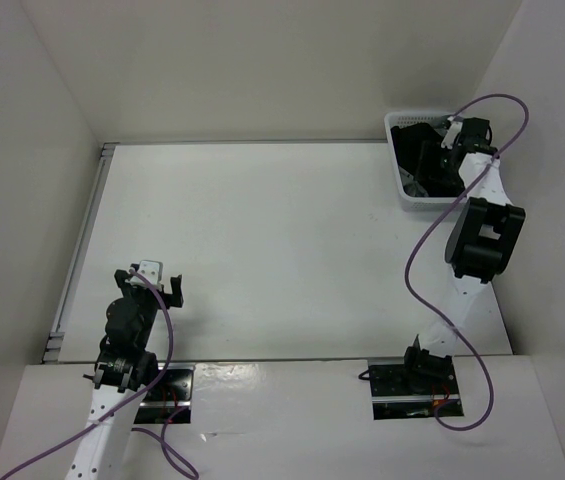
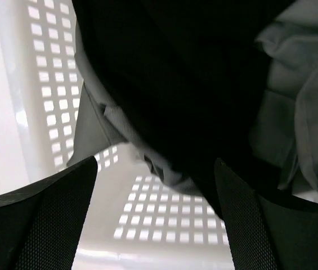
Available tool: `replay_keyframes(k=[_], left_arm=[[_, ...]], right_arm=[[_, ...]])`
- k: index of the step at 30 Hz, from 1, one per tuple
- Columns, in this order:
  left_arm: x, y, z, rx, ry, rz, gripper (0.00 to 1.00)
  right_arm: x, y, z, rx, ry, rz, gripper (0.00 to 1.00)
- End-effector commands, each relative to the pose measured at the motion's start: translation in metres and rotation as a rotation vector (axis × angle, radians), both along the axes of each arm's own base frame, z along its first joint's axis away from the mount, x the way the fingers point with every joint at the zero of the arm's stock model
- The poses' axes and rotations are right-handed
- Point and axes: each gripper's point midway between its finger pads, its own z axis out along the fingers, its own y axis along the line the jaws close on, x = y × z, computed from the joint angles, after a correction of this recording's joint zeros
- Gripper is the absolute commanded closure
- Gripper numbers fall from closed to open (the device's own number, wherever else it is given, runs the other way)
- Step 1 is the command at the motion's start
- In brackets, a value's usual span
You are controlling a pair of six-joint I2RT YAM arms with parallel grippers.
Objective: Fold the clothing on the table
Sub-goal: Grab the skirt from the pile
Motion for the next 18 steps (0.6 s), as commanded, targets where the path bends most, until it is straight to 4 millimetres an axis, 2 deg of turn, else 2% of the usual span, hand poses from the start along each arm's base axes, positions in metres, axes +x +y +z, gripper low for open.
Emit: replay_keyframes(k=[1, 6, 7, 8, 9, 10, 12, 13, 14, 16, 18], left_arm=[[0.002, 0.0, 0.013, -0.028, -0.104, 0.011, 0.0], [0.002, 0.0, 0.013, -0.028, -0.104, 0.011, 0.0], [0.002, 0.0, 0.013, -0.028, -0.104, 0.011, 0.0], [0.002, 0.0, 0.013, -0.028, -0.104, 0.011, 0.0], [0.002, 0.0, 0.013, -0.028, -0.104, 0.011, 0.0], [0.002, 0.0, 0.013, -0.028, -0.104, 0.011, 0.0], [0.002, 0.0, 0.013, -0.028, -0.104, 0.011, 0.0], [0.002, 0.0, 0.013, -0.028, -0.104, 0.011, 0.0], [0.002, 0.0, 0.013, -0.028, -0.104, 0.011, 0.0], [0.002, 0.0, 0.013, -0.028, -0.104, 0.011, 0.0], [0.002, 0.0, 0.013, -0.028, -0.104, 0.011, 0.0]], right_arm=[[0.032, -0.001, 0.016, -0.041, -0.094, 0.014, 0.12], [0.05, 0.001, 0.013, -0.07, -0.11, 0.023, 0.15], [0.052, 0.0, 0.007, -0.068, -0.101, 0.024, 0.15], [0.056, -0.003, 0.015, -0.081, -0.119, 0.016, 0.15], [0.056, -0.003, 0.007, -0.077, -0.106, 0.016, 0.15], [0.059, -0.004, 0.012, -0.081, -0.118, 0.016, 0.15], [0.06, -0.008, 0.003, -0.093, -0.102, 0.002, 0.15], [0.063, -0.009, 0.009, -0.096, -0.116, 0.001, 0.15], [0.067, -0.012, 0.003, -0.104, -0.11, -0.007, 0.15], [0.072, -0.015, 0.005, -0.112, -0.115, -0.014, 0.15], [0.075, -0.018, -0.001, -0.119, -0.108, -0.021, 0.15]])
